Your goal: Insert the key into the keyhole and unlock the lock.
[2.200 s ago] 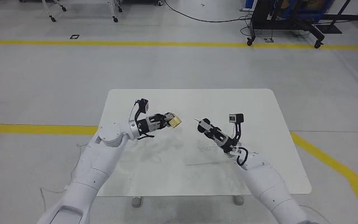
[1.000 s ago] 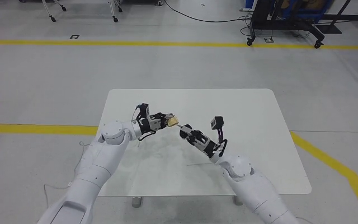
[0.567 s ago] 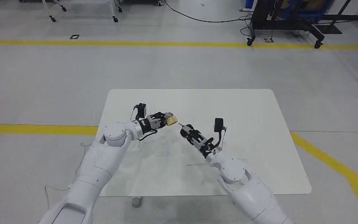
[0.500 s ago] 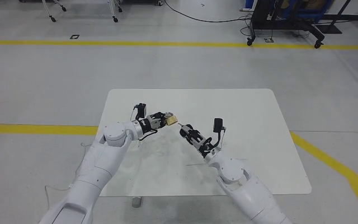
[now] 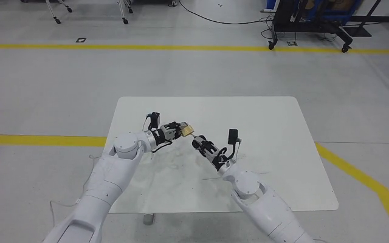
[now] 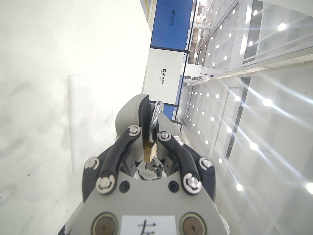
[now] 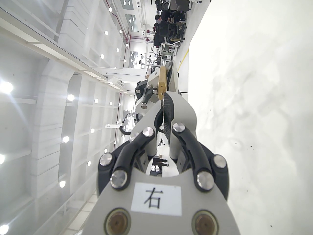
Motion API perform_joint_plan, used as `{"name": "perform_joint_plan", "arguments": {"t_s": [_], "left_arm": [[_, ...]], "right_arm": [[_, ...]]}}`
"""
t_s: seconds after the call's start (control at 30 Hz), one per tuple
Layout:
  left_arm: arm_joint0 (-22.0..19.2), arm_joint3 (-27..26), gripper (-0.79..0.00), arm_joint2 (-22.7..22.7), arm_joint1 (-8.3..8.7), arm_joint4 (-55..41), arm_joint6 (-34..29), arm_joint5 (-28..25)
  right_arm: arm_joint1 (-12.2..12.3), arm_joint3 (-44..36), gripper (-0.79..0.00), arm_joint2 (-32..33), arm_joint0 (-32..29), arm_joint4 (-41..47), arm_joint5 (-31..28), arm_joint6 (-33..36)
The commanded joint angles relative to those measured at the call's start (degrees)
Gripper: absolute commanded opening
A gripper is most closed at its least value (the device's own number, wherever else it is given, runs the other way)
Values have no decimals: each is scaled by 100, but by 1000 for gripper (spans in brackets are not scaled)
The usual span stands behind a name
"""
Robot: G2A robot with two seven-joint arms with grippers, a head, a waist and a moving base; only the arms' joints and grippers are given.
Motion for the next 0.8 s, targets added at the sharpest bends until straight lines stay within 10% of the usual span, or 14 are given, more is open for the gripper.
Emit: {"name": "perform_joint_plan", "arguments": {"t_s": [0.0,0.77], "left_arm": [[2,0,-785,-2,-2,2,3,2],[3,63,-785,-3,-44,-146,-154,85]], "right_arm": [[-9,0,-785,-1,-13,14,-6,6],[-119,69,-785,34,-13,-241,-64,-161]]}}
